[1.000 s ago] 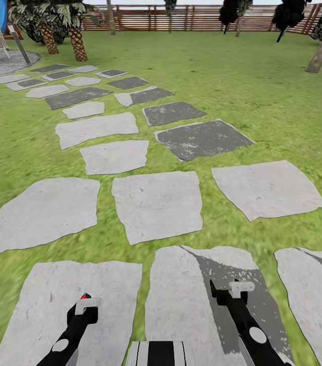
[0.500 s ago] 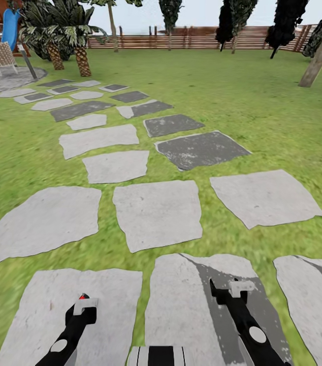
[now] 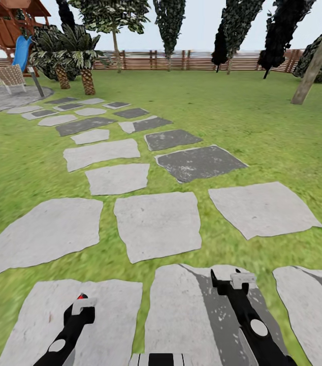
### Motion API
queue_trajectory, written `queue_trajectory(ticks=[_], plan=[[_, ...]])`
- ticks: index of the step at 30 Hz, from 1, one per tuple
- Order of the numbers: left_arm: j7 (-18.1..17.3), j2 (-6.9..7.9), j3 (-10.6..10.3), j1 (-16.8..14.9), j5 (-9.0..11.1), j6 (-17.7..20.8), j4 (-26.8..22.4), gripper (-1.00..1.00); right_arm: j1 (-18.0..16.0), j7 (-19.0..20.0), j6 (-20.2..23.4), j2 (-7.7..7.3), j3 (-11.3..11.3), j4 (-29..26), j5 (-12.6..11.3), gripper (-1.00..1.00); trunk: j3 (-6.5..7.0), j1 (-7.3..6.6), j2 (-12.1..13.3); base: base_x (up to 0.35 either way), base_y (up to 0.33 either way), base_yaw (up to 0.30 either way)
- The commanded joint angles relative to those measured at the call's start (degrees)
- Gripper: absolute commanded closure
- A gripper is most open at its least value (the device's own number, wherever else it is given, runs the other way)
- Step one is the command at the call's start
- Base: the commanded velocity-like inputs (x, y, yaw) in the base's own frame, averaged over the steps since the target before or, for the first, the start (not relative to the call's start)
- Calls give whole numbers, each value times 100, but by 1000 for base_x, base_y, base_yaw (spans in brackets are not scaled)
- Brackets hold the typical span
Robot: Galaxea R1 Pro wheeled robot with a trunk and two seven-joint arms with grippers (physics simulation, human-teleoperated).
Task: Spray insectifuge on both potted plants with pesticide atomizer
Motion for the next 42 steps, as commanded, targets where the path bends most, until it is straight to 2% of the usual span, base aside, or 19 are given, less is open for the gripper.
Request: queue_trajectory(ticks=[1,7,11,15,18,22,24,26,28,32,42], plan=[[7,0,-6,-2,20,-18,11,100,-2,1,-16,-1,-1,-2,5,-100,28,-3,0,0,0,0],[51,-32,-28,48,0,0,36,100,5,4,-15,6,8,27,18,-100,215,-19,8,0,0,0],[74,-4,0,290,20,-6,37,100,7,14,-8,8,18,178,29,-100,340,-29,14,0,0,0],[84,6,11,582,34,-21,39,100,7,31,-19,6,31,959,91,-100,464,-39,19,0,0,0],[87,14,22,801,45,-31,35,100,7,28,-94,-4,29,1604,299,-100,558,-47,23,0,0,0],[101,96,26,1069,64,-219,36,100,7,28,-621,-30,23,2350,465,-100,682,-57,28,0,0,0],[109,181,27,1161,138,-298,37,100,7,19,-852,-24,22,2785,485,-100,745,-63,31,0,0,0],[104,230,27,1221,316,-345,38,100,7,11,-984,-9,19,3189,491,-100,805,-68,34,0,0,0],[99,249,27,1286,423,-367,37,100,7,15,-1030,-5,23,3337,495,-100,856,-73,36,0,0,0],[89,247,15,1329,468,-375,36,100,7,30,-1044,-1,26,3405,502,-100,948,-83,42,0,0,0],[88,208,-7,1336,451,-378,37,100,7,11,-1044,-69,14,3512,503,-100,1134,-303,443,0,0,37]])
